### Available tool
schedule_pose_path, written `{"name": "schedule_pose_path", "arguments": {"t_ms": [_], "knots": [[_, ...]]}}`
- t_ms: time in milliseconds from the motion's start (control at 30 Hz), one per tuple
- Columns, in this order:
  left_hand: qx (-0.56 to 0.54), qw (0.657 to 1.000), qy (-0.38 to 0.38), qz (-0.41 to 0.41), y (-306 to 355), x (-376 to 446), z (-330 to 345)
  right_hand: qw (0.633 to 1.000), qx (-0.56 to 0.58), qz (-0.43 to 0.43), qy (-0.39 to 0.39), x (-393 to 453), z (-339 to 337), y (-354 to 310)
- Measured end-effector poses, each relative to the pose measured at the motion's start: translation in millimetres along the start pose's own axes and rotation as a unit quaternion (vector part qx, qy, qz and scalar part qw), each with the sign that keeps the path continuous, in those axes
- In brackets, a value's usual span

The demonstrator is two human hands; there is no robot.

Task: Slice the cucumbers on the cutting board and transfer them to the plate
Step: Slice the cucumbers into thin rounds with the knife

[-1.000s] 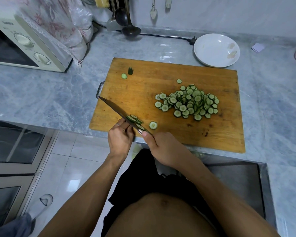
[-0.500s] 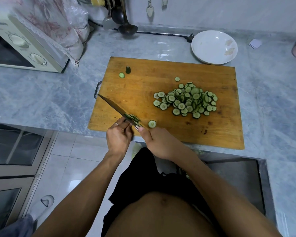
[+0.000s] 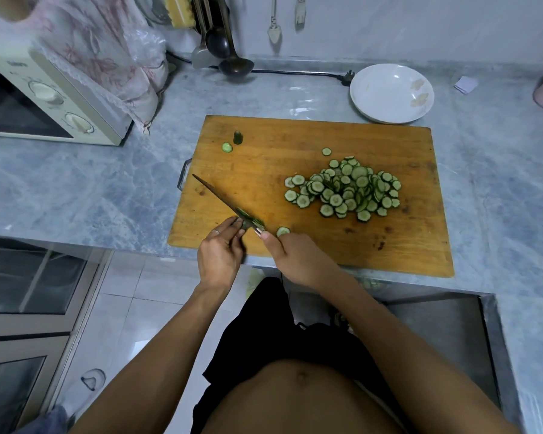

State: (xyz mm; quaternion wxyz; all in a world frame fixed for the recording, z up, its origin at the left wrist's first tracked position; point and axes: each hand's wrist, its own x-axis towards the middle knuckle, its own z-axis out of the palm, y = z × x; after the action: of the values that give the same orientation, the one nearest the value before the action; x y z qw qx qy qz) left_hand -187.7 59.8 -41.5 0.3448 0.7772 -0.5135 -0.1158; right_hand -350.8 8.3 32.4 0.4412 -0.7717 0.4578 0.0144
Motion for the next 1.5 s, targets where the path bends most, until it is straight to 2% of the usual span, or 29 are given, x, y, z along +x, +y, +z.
{"name": "schedule_pose_path", "arguments": {"t_ms": [167,267,334,401,467,634,768,1001,1101,1235,1302,1402,1502], "knots": [[-0.015,1.000,0.011,-0.009,4,8,-11,0.997,-0.056,-0.049,0.035,-13,-27,6],[-0.066,0.992,0.102,0.013,21,10,-23,0.994,-0.075,-0.050,0.062,-22,-47,16],[-0.094,0.982,0.146,0.073,41,13,-31,0.990,-0.114,-0.032,0.082,-25,-54,26],[-0.099,0.980,0.103,0.142,59,19,-33,0.981,-0.173,-0.009,0.092,-26,-56,33],[-0.086,0.980,-0.005,0.180,71,28,-28,0.973,-0.207,-0.005,0.104,-28,-58,38],[0.031,0.965,-0.191,0.176,91,61,-16,0.956,-0.264,-0.017,0.126,-40,-62,51],[0.088,0.936,-0.279,0.195,115,77,-6,0.950,-0.279,-0.011,0.141,-47,-63,59],[0.114,0.914,-0.354,0.162,136,109,25,0.949,-0.275,0.006,0.152,-52,-63,64],[0.111,0.924,-0.334,0.147,140,119,38,0.949,-0.273,-0.001,0.155,-56,-60,65],[0.130,0.953,-0.242,0.126,141,121,48,0.949,-0.267,-0.008,0.165,-57,-57,69],[0.099,0.962,-0.211,0.140,140,117,46,0.949,-0.265,-0.004,0.169,-58,-57,70],[0.043,0.948,-0.257,0.183,138,107,41,0.947,-0.272,-0.002,0.171,-60,-57,71],[0.083,0.937,-0.282,0.189,140,102,45,0.942,-0.287,-0.015,0.173,-62,-59,70]]}}
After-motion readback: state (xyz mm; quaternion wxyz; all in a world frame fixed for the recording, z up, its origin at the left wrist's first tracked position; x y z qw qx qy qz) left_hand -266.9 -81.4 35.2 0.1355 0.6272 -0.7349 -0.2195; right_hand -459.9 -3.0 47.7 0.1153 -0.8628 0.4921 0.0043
